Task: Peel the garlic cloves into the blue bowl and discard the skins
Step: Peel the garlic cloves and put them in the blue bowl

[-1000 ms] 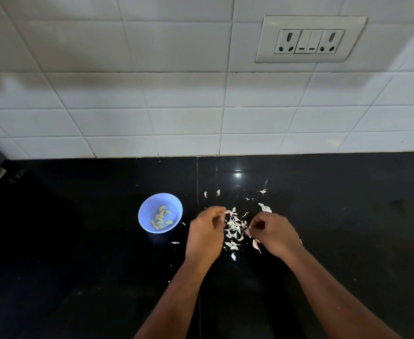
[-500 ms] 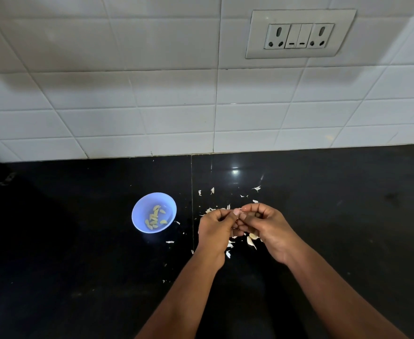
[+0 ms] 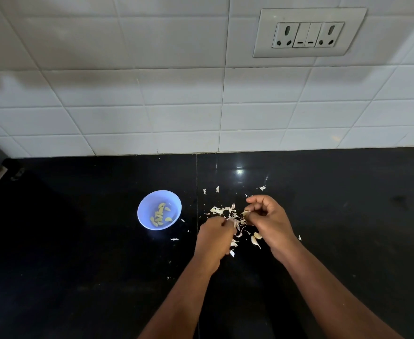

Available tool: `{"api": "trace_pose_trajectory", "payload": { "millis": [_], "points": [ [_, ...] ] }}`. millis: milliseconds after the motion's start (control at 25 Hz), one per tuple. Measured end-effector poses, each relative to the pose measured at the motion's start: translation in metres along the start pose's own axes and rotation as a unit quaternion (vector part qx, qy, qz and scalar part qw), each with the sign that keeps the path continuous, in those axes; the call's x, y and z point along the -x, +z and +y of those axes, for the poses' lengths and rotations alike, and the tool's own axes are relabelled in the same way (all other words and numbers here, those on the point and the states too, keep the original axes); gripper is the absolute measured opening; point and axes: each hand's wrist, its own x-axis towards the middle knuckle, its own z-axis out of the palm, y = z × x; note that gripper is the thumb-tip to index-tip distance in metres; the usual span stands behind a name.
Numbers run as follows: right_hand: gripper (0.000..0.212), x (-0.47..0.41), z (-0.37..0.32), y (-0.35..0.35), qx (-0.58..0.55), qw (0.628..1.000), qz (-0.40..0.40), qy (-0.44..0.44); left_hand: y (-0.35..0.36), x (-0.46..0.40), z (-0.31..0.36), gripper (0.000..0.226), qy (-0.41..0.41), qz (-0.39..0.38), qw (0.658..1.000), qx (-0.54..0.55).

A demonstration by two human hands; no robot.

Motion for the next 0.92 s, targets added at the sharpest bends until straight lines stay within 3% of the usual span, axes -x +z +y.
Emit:
{"api": "trace_pose_trajectory", "payload": {
  "millis": [80, 160, 240, 360, 560, 800, 920],
  "points": [
    [0.04, -0.001, 0.0, 0.0, 0.016, 1.0, -0.001, -0.004, -0.003, 0.004, -0.005, 0.024, 0.041, -0.018, 0.987, -0.158],
    [0.044, -0.003, 0.0, 0.001, 0.015, 1.0, -0.004, 0.0, -0.002, 0.008, -0.001, 0.019, 0.073, 0.011, 0.974, -0.215],
    [0.045, -0.003, 0.0, 0.003, -0.007, 1.0, -0.022, 0.005, -0.002, 0.007, 0.005, 0.016, 0.091, 0.042, 0.99, -0.104],
    [0.039, -0.002, -0.001, 0.006, -0.032, 0.998, -0.052, -0.001, 0.001, 0.0, 0.009, 0.007, 0.075, 0.028, 0.993, 0.09],
    [0.015, -0.002, -0.009, 0.001, -0.102, 0.989, -0.095, 0.042, 0.0, -0.007, 0.006, 0.003, 0.098, 0.037, 0.985, 0.137],
    [0.02, -0.013, -0.021, -0.004, -0.078, 0.979, -0.153, 0.107, -0.002, -0.012, 0.004, 0.007, 0.124, 0.087, 0.985, 0.085],
    [0.015, -0.031, -0.022, -0.001, -0.008, 0.983, -0.144, 0.115, -0.009, -0.016, 0.003, 0.006, 0.118, 0.118, 0.985, 0.047]
  ]
}}
